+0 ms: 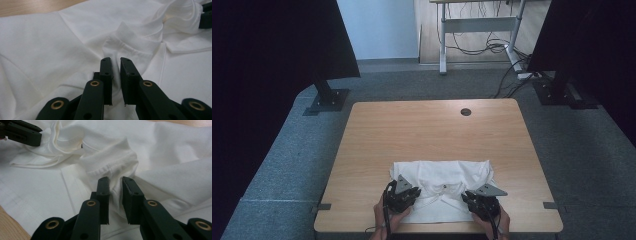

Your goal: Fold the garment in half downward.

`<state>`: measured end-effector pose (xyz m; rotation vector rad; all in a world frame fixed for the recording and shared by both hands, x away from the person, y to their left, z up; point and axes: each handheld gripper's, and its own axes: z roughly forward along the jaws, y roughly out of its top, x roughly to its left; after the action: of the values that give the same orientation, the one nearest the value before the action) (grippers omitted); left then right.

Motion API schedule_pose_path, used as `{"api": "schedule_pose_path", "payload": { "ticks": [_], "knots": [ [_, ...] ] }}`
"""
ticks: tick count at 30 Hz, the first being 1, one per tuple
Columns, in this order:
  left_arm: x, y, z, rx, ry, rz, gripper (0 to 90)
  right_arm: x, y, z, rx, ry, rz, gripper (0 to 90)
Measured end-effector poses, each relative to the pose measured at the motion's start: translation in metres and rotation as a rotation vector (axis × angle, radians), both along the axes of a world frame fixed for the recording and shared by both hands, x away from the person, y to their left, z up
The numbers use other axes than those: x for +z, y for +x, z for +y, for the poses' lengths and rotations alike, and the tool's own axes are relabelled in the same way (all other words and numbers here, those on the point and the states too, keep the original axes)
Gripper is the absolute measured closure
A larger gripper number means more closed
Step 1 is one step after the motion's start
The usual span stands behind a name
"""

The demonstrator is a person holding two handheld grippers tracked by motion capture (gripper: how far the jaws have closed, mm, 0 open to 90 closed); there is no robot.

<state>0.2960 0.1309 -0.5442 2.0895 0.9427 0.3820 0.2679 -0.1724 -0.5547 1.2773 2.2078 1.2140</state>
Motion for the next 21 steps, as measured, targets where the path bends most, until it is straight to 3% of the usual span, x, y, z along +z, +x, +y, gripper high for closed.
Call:
{"api": "schedule_pose_path", "payload": {
  "ticks": [3, 4, 5, 7, 11, 17, 19, 21],
  "knots": [
    [0.0, 0.003, -0.001, -0.016, 0.006, -0.005, 77.0, 0.002, 0.001, 0.0, 0.012, -0.007, 0.009, 68.3],
    [0.001, 0.003, -0.001, -0.018, 0.008, -0.009, 68.1, 0.004, 0.001, 0.002, 0.022, -0.022, 0.001, 63.9],
    [0.002, 0.004, -0.002, -0.018, 0.021, -0.022, 68.1, 0.004, 0.001, 0.002, 0.022, -0.022, 0.001, 63.9],
    [0.006, 0.005, -0.003, -0.008, 0.028, -0.048, 57.6, 0.006, -0.001, 0.003, 0.03, -0.058, -0.02, 61.5],
    [0.011, 0.011, -0.006, -0.007, 0.03, -0.066, 41.0, 0.005, 0.0, 0.004, 0.051, -0.068, -0.009, 59.9],
    [0.01, 0.018, -0.015, -0.072, 0.045, -0.036, 37.9, 0.003, 0.002, 0.003, 0.053, -0.058, 0.01, 57.5],
    [0.009, 0.019, -0.019, -0.094, 0.06, -0.038, 39.4, 0.003, 0.002, 0.004, 0.055, -0.062, 0.009, 57.2],
    [0.01, 0.02, -0.021, -0.106, 0.067, -0.049, 46.7, 0.003, 0.002, 0.004, 0.056, -0.064, 0.009, 56.9]
  ]
}}
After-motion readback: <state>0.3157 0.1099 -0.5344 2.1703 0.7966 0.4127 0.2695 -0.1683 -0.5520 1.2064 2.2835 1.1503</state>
